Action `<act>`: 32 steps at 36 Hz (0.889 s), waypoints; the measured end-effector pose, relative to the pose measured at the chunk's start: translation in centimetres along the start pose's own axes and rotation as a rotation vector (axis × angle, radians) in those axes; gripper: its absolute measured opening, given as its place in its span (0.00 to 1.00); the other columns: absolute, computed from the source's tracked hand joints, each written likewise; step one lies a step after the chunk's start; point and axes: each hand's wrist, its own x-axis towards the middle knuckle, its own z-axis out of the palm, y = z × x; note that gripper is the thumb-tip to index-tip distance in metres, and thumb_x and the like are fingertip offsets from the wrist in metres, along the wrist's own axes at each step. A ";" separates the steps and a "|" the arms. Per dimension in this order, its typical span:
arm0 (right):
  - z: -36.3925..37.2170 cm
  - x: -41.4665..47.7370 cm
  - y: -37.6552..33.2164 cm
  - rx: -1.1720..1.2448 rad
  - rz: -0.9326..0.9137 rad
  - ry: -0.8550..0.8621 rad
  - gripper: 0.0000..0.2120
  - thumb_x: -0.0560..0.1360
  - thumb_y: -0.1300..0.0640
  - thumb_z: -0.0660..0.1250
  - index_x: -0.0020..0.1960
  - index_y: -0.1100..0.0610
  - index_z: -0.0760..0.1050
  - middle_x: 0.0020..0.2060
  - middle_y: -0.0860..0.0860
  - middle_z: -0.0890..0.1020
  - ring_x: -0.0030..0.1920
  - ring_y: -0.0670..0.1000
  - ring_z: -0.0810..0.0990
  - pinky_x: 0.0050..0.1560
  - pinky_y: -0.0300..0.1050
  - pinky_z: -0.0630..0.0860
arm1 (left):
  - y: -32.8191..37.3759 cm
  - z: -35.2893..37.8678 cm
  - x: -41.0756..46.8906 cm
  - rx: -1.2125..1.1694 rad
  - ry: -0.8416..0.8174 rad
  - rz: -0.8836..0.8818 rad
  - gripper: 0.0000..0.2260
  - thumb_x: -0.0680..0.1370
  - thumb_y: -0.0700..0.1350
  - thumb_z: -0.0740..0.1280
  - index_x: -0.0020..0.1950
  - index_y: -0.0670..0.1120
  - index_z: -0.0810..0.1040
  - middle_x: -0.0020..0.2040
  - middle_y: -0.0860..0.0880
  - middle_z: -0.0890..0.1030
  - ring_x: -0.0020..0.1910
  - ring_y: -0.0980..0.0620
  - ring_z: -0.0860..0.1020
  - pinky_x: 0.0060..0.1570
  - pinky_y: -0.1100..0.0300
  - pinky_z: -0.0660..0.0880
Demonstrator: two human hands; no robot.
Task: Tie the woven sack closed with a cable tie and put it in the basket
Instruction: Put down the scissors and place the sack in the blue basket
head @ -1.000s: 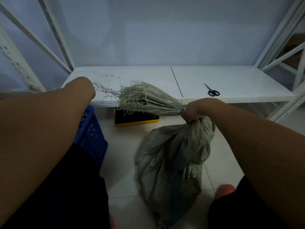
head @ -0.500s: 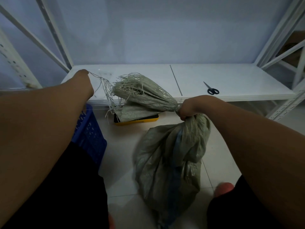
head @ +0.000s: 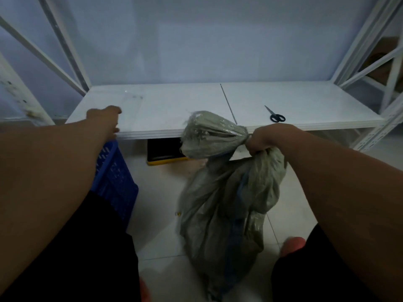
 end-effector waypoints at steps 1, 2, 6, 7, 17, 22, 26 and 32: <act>0.0 0.1 -0.3 0.031 -0.016 0.029 0.17 0.82 0.59 0.62 0.66 0.66 0.76 0.62 0.62 0.80 0.48 0.55 0.76 0.29 0.39 0.66 | 0.3 0.6 0.1 -0.002 -0.001 0.003 0.16 0.74 0.49 0.70 0.56 0.42 0.73 0.49 0.46 0.79 0.41 0.49 0.78 0.42 0.56 0.76; -0.1 0.1 -0.5 0.083 -0.023 0.066 0.16 0.81 0.58 0.63 0.65 0.65 0.77 0.61 0.61 0.81 0.48 0.55 0.76 0.31 0.39 0.67 | 0.8 1.3 -0.2 0.013 -0.034 0.018 0.14 0.74 0.48 0.70 0.54 0.42 0.74 0.49 0.46 0.79 0.37 0.49 0.77 0.40 0.57 0.75; -0.7 0.8 -1.9 0.308 -0.025 0.184 0.16 0.77 0.50 0.69 0.59 0.60 0.80 0.54 0.57 0.81 0.50 0.57 0.80 0.47 0.44 0.73 | 2.8 4.6 -2.0 0.203 -0.195 0.080 0.06 0.76 0.45 0.67 0.47 0.42 0.76 0.42 0.45 0.79 0.34 0.47 0.78 0.37 0.58 0.74; -0.8 1.1 -2.1 0.360 -0.017 0.213 0.17 0.76 0.49 0.70 0.59 0.59 0.79 0.52 0.56 0.80 0.51 0.57 0.80 0.49 0.45 0.74 | 2.9 5.3 -2.2 0.278 -0.238 0.097 0.06 0.76 0.45 0.66 0.45 0.42 0.76 0.40 0.46 0.79 0.34 0.46 0.79 0.38 0.58 0.75; -1.6 2.2 -2.8 0.866 -0.030 0.367 0.15 0.76 0.52 0.72 0.59 0.57 0.75 0.57 0.57 0.79 0.58 0.57 0.79 0.57 0.48 0.76 | 1.0 9.6 -4.0 0.938 -0.570 0.162 0.10 0.80 0.37 0.64 0.60 0.45 0.76 0.46 0.44 0.83 0.43 0.48 0.78 0.47 0.48 0.82; -1.9 2.9 -3.1 1.150 -0.091 0.418 0.21 0.75 0.53 0.73 0.65 0.58 0.75 0.57 0.56 0.80 0.53 0.55 0.81 0.51 0.46 0.78 | 1.3 12.0 -6.2 0.886 -0.875 0.031 0.17 0.74 0.48 0.74 0.61 0.49 0.77 0.62 0.46 0.78 0.63 0.46 0.75 0.61 0.45 0.75; -2.5 3.2 -3.9 1.340 -0.126 0.415 0.22 0.73 0.53 0.75 0.64 0.59 0.77 0.55 0.56 0.82 0.49 0.56 0.83 0.51 0.48 0.81 | 1.1 14.0 -8.0 0.612 -1.170 -0.068 0.22 0.72 0.49 0.74 0.65 0.50 0.77 0.64 0.47 0.79 0.67 0.43 0.74 0.66 0.41 0.69; -2.8 3.0 -4.6 1.425 -0.127 0.446 0.25 0.71 0.52 0.76 0.65 0.58 0.77 0.55 0.55 0.83 0.52 0.56 0.83 0.56 0.51 0.81 | -0.5 15.3 -10.4 0.347 -1.325 -0.144 0.15 0.79 0.45 0.66 0.65 0.42 0.77 0.62 0.42 0.81 0.59 0.46 0.81 0.59 0.52 0.78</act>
